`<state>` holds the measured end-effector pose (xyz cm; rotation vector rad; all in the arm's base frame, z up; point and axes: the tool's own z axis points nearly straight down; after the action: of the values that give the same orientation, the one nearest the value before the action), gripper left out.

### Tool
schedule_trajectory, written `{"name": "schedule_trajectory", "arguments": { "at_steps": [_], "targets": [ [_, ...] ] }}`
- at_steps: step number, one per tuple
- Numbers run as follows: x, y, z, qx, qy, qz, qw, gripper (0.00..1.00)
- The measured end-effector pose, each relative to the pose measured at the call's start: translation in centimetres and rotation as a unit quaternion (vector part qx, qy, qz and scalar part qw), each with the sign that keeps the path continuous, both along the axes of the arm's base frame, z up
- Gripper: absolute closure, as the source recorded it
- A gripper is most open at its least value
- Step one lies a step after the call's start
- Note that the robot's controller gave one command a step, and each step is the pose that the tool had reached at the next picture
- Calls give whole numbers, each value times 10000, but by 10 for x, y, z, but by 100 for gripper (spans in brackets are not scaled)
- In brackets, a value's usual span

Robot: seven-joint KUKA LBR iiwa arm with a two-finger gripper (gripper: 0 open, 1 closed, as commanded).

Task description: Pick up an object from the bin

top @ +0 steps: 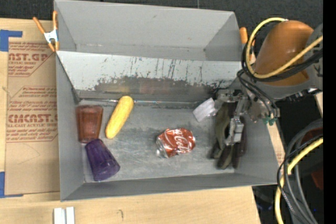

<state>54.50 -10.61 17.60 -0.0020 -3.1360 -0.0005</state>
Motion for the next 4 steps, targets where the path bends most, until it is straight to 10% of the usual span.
{"name": "schedule_trajectory", "arguments": {
  "at_steps": [3, 4],
  "targets": [
    [-1, 62, -65, 10, -9, 480, 9988, 0],
    [-5, 91, -65, 2, -34, -528, 9986, 0]
  ]
}}
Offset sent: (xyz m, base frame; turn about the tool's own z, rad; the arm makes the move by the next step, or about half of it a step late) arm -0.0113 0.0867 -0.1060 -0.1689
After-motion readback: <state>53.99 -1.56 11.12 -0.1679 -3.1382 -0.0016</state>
